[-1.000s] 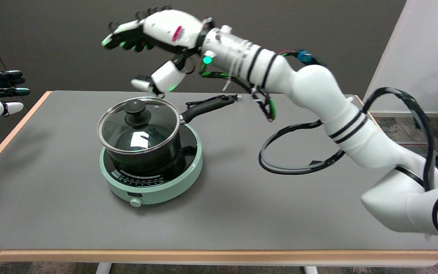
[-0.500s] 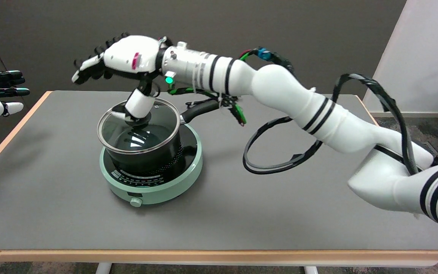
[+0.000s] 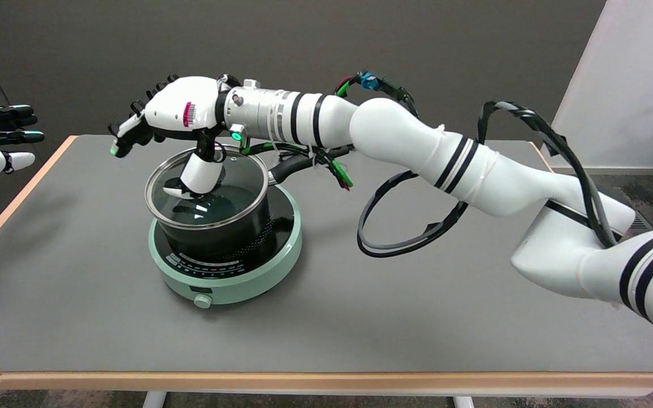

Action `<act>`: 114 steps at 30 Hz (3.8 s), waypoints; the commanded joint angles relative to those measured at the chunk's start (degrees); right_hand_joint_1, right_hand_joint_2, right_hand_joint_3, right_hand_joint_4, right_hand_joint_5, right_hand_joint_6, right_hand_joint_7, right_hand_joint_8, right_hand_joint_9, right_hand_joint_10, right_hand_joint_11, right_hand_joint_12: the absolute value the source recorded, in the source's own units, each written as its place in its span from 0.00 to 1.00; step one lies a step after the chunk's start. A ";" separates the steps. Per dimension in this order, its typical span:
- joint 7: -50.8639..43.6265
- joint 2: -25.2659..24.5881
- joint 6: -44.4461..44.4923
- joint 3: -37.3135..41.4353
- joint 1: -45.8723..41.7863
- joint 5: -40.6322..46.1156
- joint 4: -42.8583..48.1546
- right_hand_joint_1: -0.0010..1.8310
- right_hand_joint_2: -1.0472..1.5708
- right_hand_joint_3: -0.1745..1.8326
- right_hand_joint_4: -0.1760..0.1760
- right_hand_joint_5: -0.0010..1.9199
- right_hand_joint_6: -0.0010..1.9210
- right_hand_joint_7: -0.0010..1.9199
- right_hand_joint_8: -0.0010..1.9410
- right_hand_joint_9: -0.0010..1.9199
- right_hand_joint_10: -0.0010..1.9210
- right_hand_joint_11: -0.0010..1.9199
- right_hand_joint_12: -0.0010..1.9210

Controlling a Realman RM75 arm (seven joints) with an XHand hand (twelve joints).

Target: Pick up the pot lid.

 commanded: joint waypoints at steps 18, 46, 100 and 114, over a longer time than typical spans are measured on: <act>-0.33 2.48 0.89 -2.45 1.98 -0.46 -5.24 0.48 0.62 0.57 1.00 0.30 0.16 0.34 0.11 0.36 0.23 0.28 0.54; -0.33 3.72 2.07 -1.64 -0.10 0.02 -3.05 0.50 0.63 0.56 1.00 0.31 0.18 0.36 0.12 0.37 0.24 0.28 0.55; -0.24 2.11 2.65 -0.61 -1.31 0.10 -4.83 0.63 0.81 0.21 0.55 0.40 0.74 0.48 0.52 0.44 0.42 0.34 0.61; -0.33 2.75 2.09 -0.45 -1.63 0.10 -3.71 0.74 0.72 0.43 1.00 0.34 0.71 0.45 0.72 0.44 0.66 0.38 0.68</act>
